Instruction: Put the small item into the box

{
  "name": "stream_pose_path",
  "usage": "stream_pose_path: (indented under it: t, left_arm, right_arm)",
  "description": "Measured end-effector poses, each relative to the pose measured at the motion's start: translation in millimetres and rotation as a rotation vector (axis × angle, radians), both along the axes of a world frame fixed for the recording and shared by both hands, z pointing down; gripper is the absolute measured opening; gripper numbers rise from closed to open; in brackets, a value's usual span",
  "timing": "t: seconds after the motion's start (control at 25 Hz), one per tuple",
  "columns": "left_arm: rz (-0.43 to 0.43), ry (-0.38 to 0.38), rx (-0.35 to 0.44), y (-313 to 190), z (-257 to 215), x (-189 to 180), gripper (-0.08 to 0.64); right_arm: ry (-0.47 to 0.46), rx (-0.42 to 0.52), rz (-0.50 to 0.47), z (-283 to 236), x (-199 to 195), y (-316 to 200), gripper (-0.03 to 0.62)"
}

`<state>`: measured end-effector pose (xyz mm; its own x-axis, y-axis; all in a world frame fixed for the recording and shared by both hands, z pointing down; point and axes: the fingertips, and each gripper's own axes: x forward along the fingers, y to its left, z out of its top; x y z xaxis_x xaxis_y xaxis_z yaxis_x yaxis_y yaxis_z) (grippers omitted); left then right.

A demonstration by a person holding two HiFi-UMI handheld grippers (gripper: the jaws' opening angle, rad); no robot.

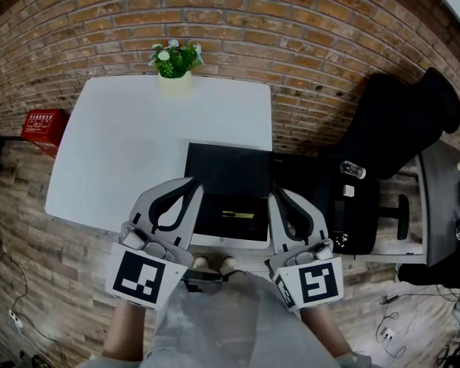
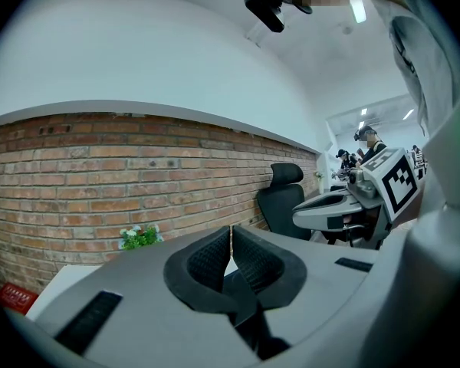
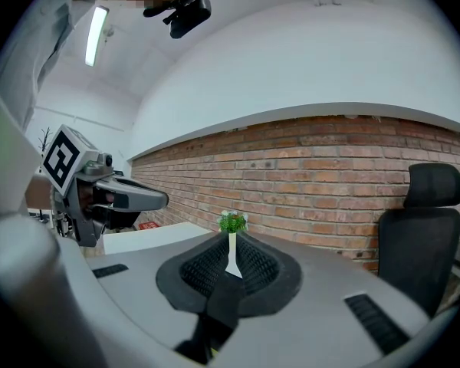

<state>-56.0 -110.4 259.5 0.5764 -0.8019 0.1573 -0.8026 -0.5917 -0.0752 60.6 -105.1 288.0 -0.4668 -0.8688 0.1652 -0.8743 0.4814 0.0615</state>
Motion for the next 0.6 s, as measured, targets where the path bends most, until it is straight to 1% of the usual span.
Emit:
stream_pose_path:
  t: [0.6]
  left_arm:
    - [0.017, -0.014, -0.003, 0.7, 1.8, 4.1, 0.026]
  right_arm:
    - [0.006, -0.024, -0.009, 6.2, -0.6, 0.2, 0.058]
